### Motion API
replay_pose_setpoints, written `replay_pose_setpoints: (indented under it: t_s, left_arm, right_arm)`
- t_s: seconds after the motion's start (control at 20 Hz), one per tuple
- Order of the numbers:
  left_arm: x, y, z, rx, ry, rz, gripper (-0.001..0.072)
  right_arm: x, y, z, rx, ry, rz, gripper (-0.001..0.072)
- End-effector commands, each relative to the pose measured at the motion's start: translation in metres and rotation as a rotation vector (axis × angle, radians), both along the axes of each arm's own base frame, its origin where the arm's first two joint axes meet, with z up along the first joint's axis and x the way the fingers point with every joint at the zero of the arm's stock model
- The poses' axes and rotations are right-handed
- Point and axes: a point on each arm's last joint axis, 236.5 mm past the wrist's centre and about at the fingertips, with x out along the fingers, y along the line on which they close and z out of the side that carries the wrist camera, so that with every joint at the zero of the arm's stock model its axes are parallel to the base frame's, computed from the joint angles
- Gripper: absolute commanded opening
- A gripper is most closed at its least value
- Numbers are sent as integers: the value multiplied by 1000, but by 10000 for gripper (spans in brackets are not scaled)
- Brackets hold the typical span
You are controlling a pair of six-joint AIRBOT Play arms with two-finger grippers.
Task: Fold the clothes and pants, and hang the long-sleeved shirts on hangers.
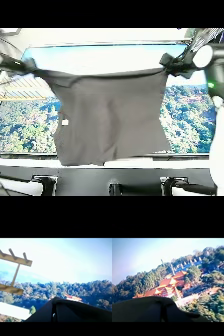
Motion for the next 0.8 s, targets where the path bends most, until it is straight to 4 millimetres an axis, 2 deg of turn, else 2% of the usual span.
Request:
replay_pose_setpoints:
  t_s: [0.0,0.1,0.2,0.3,0.35,0.4,0.45,0.5,0.55,0.75]
  left_arm:
    - [29,-26,-115,-53,131,-35,12]
    - [32,-42,-148,-106,167,-35,12]
    - [30,-57,-166,-162,201,-41,12]
    - [29,-67,-167,-210,210,-43,18]
    - [28,-67,-163,-220,212,-43,24]
    - [26,-64,-156,-218,222,-51,98]
    - [22,-59,-147,-213,236,-64,254]
    - [16,-52,-135,-206,257,-83,423]
    - [7,-44,-122,-197,273,-101,464]
    - [-34,-9,-63,-220,290,-111,464]
  right_arm:
    - [45,5,-106,208,120,-25,34]
    - [49,11,-145,242,181,-36,34]
    - [49,17,-171,276,232,-45,41]
    - [48,19,-177,287,245,-47,150]
    - [47,20,-173,288,241,-32,165]
    - [45,18,-166,279,234,-2,251]
    - [39,14,-156,277,234,34,401]
    - [30,6,-146,266,239,80,478]
    - [17,-6,-135,235,253,140,482]
    - [-53,-78,-105,159,344,296,475]
